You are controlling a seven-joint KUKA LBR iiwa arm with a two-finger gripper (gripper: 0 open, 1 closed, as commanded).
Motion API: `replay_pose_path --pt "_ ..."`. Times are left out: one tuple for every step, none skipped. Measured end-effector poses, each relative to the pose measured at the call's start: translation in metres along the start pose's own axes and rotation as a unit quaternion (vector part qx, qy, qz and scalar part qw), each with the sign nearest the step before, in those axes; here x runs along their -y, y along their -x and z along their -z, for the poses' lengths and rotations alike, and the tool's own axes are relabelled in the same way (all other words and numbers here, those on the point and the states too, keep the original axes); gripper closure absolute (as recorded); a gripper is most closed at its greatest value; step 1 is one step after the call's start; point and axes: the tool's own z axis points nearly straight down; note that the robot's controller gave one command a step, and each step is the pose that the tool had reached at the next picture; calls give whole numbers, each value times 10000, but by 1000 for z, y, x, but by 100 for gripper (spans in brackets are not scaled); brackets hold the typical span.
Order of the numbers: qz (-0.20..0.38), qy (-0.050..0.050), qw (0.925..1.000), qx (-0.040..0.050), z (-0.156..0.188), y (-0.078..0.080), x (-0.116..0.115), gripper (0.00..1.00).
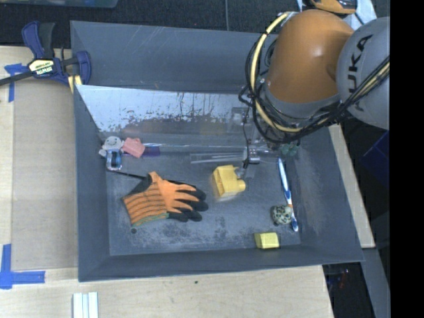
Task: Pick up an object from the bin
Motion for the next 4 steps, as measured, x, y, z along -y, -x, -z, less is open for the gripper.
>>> replay_pose_path --pt "-2 1 10000 38 4 2 0 0" --pt "-632 4 9980 50 -58 -4 13 0" --pt "-673 5 9977 61 -60 -16 27 0" --pt "-1319 7 9912 50 -88 -25 20 0"
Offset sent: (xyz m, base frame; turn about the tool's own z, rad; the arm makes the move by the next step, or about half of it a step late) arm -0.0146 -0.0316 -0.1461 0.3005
